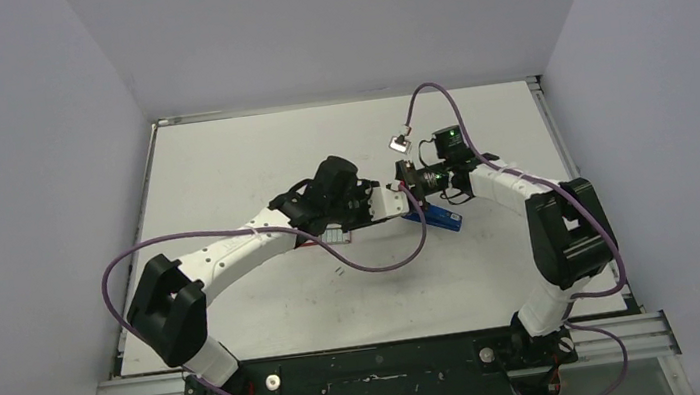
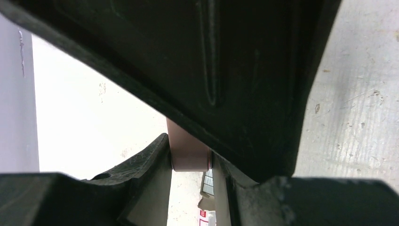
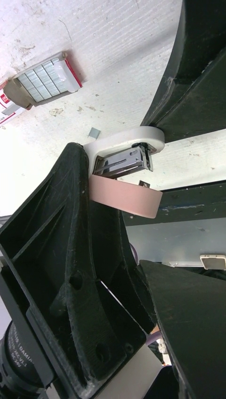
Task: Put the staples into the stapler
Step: Close the stapler at the center of the board.
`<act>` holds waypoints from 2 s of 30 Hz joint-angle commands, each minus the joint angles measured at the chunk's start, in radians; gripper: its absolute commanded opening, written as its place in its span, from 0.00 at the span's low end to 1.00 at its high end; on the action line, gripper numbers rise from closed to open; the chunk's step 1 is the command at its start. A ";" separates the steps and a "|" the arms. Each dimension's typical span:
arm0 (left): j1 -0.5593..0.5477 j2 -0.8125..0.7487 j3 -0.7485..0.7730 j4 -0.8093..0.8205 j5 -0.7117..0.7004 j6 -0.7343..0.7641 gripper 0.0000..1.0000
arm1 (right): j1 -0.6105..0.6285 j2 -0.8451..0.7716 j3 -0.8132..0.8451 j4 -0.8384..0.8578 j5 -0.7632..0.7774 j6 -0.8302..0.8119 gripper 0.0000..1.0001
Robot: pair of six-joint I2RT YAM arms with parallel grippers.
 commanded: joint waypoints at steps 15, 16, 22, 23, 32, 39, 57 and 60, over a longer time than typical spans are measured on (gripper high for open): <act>-0.047 -0.026 -0.038 0.159 -0.014 0.036 0.25 | 0.026 -0.008 -0.004 0.208 -0.064 0.151 0.98; -0.049 -0.026 -0.036 0.157 -0.014 0.036 0.25 | 0.026 -0.008 -0.005 0.209 -0.062 0.151 0.98; -0.053 -0.019 -0.029 0.153 -0.017 0.028 0.26 | 0.015 -0.021 -0.019 0.220 -0.014 0.131 0.09; -0.055 -0.019 -0.027 0.151 -0.017 0.025 0.26 | 0.004 -0.028 -0.027 0.223 -0.009 0.120 0.06; -0.055 -0.020 -0.023 0.144 -0.020 0.012 0.27 | -0.025 -0.046 -0.044 0.237 -0.010 0.118 0.06; -0.041 -0.030 -0.055 0.121 0.008 0.033 0.06 | -0.071 -0.049 0.061 -0.157 0.074 -0.230 0.66; -0.027 0.132 -0.059 -0.034 0.110 0.019 0.07 | -0.180 -0.129 0.040 -0.488 0.218 -0.718 0.82; -0.028 0.168 -0.043 -0.053 0.103 0.018 0.09 | -0.189 -0.127 0.019 -0.481 0.216 -0.727 0.81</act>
